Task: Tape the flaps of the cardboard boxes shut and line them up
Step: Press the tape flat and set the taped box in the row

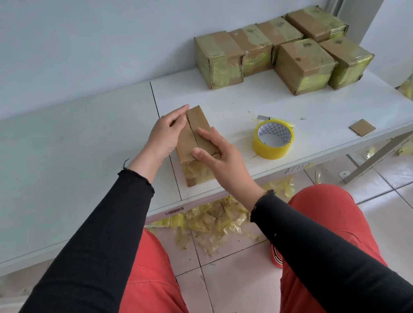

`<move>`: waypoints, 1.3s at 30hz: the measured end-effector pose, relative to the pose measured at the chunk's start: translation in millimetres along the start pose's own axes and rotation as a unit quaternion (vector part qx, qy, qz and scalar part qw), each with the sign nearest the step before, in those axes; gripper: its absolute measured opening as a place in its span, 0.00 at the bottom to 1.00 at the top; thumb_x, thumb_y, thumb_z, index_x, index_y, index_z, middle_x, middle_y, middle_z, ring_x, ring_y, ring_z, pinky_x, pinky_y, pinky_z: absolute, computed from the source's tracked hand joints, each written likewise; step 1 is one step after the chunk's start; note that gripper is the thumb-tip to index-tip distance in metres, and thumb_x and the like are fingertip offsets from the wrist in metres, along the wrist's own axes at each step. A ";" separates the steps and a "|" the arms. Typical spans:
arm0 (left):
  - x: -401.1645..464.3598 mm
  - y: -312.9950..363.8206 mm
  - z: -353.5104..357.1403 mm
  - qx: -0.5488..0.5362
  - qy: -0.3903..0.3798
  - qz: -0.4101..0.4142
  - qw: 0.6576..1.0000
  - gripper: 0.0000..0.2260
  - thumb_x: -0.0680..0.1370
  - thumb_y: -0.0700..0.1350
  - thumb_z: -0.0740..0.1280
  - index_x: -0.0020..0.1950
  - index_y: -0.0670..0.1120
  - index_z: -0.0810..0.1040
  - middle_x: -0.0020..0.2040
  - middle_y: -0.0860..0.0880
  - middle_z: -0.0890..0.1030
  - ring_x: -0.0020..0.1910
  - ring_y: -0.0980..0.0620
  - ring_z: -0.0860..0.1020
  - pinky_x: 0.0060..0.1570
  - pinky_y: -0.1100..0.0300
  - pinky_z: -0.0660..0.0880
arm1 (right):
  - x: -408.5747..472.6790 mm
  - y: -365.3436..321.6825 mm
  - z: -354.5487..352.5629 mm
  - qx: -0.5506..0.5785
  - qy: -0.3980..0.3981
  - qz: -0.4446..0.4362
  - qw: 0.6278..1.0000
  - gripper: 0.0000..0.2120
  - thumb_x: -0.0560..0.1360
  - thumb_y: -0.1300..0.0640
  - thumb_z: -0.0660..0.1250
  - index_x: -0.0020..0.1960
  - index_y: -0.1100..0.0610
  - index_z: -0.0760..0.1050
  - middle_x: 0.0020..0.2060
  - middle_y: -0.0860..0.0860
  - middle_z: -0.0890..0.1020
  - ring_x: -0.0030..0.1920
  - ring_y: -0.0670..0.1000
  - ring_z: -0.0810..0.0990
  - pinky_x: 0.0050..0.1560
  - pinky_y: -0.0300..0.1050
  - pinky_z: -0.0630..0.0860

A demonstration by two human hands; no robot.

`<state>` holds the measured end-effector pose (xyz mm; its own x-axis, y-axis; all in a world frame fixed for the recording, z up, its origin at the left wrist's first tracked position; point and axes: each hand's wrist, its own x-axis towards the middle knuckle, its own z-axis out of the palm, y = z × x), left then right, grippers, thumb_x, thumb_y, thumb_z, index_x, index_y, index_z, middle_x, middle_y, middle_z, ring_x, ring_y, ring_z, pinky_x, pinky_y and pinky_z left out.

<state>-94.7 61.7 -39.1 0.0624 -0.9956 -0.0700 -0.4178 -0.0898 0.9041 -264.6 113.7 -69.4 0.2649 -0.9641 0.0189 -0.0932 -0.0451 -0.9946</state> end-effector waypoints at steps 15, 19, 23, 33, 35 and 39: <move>34.6 -4.8 7.2 0.034 0.070 -0.016 0.997 0.17 0.86 0.45 0.58 0.74 0.52 0.77 0.73 0.54 0.76 0.73 0.57 0.72 0.70 0.66 0.66 | 29.6 5.4 2.9 -0.060 -0.008 -0.010 0.998 0.27 0.82 0.51 0.67 0.79 0.52 0.66 0.79 0.51 0.65 0.81 0.43 0.55 0.80 0.52 0.61; 24.1 -2.8 -0.5 -0.016 -0.019 -0.021 0.999 0.21 0.88 0.51 0.55 0.82 0.52 0.64 0.82 0.53 0.63 0.80 0.57 0.60 0.75 0.64 0.55 | 29.7 -4.5 -4.8 -0.068 -0.043 0.002 0.997 0.29 0.82 0.50 0.68 0.80 0.51 0.64 0.80 0.52 0.63 0.81 0.45 0.55 0.81 0.52 0.58; 21.8 8.5 -10.3 0.092 -0.002 -0.027 0.995 0.23 0.88 0.54 0.54 0.83 0.60 0.56 0.84 0.46 0.53 0.83 0.49 0.52 0.81 0.51 0.51 | 31.2 -16.1 -26.3 -0.071 -0.114 0.002 0.991 0.31 0.82 0.46 0.66 0.82 0.44 0.59 0.82 0.50 0.58 0.81 0.45 0.54 0.72 0.43 0.57; -42.0 73.4 111.5 0.197 0.014 0.222 0.955 0.22 0.78 0.31 0.58 0.70 0.43 0.76 0.69 0.45 0.75 0.69 0.47 0.72 0.71 0.58 0.65 | 73.0 7.9 -181.1 -0.358 0.059 0.149 0.920 0.21 0.86 0.57 0.55 0.77 0.61 0.67 0.75 0.60 0.70 0.75 0.60 0.67 0.71 0.49 0.64; -50.0 72.3 145.4 0.182 -0.085 0.180 0.963 0.22 0.80 0.35 0.60 0.75 0.43 0.70 0.73 0.44 0.72 0.72 0.47 0.70 0.72 0.57 0.64 | 71.8 8.3 -186.3 -0.316 0.020 0.183 0.931 0.19 0.85 0.57 0.56 0.71 0.63 0.73 0.69 0.62 0.76 0.70 0.61 0.73 0.66 0.50 0.69; -47.2 54.8 166.7 0.214 -0.142 0.133 0.957 0.24 0.81 0.44 0.65 0.76 0.44 0.62 0.70 0.42 0.75 0.65 0.41 0.77 0.61 0.48 0.76 | 62.4 5.6 -183.2 -0.227 0.001 0.180 0.957 0.12 0.79 0.51 0.69 0.47 0.61 0.77 0.42 0.56 0.78 0.43 0.55 0.75 0.45 0.47 0.68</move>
<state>-271.7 99.3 -56.6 -0.3223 -0.9462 -0.0279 -0.7212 0.2264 0.6547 -424.4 5.3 -55.1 0.1361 -0.9386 -0.3170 -0.5852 0.1820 -0.7902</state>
